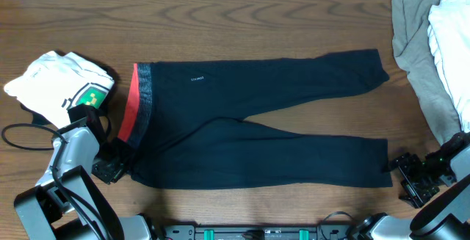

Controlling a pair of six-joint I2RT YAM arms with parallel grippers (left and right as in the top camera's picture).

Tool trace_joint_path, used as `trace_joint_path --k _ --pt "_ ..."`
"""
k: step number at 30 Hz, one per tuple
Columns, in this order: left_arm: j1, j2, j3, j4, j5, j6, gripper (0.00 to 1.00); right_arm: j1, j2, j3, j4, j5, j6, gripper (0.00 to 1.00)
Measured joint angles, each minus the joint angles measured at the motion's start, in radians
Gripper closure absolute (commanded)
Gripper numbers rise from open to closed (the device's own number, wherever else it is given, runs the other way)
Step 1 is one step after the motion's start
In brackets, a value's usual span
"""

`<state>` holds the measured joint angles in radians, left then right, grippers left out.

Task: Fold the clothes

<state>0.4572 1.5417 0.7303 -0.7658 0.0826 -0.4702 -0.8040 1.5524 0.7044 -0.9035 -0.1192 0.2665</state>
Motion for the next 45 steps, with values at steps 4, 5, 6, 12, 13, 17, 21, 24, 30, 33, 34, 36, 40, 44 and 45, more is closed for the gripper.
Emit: trace_joint_path --k 4,5,6,12,13,17,21,24,30,33,34,36,40,44,45 --pt "0.000 0.000 0.000 0.000 0.000 0.000 0.87 0.000 -0.021 -0.024 0.022 0.001 0.000 0.24" --pt "0.000 0.000 0.000 0.000 0.000 0.000 0.87 0.000 -0.024 -0.027 0.025 0.002 0.000 0.24" --pt "0.000 0.000 0.000 0.000 0.000 0.000 0.87 0.000 -0.026 -0.029 0.027 0.002 0.000 0.24" --pt "0.000 0.000 0.000 0.000 0.000 0.000 0.87 0.001 -0.032 -0.034 0.033 0.003 0.000 0.24" --pt "0.000 0.000 0.000 0.000 0.000 0.000 0.87 0.003 -0.032 -0.034 0.034 0.004 0.001 0.23" --pt "0.000 0.000 0.000 0.000 0.000 0.000 0.87 0.045 -0.033 -0.037 0.038 0.032 0.003 0.22" --pt "0.000 0.000 0.000 0.000 0.000 0.000 0.87 0.098 -0.034 -0.038 0.048 0.053 0.008 0.22" --pt "0.000 0.000 0.000 0.000 0.000 0.000 0.87 0.140 -0.037 -0.038 0.064 0.055 0.014 0.22" --pt "0.000 0.000 0.000 0.000 0.000 0.000 0.87 0.189 -0.039 -0.037 0.092 0.063 0.041 0.23" --pt "0.000 0.000 0.000 0.000 0.000 0.000 0.87 0.195 -0.039 -0.036 0.095 0.061 0.046 0.25" --pt "0.000 0.000 0.000 0.000 0.000 0.000 0.87 0.196 -0.039 -0.035 0.097 0.054 0.045 0.25" --pt "0.000 0.000 0.000 0.000 0.000 0.000 0.86 0.198 -0.039 -0.034 0.100 0.048 0.045 0.27" --pt "0.000 0.000 0.000 0.000 0.000 0.000 0.87 0.214 -0.044 -0.030 0.137 -0.014 0.042 0.36" --pt "0.000 0.000 0.000 0.000 0.000 0.000 0.87 0.225 -0.044 -0.029 0.169 -0.108 0.037 0.39" --pt "0.000 0.000 0.000 0.000 0.000 0.000 0.87 0.228 -0.043 -0.030 0.173 -0.135 0.036 0.39"
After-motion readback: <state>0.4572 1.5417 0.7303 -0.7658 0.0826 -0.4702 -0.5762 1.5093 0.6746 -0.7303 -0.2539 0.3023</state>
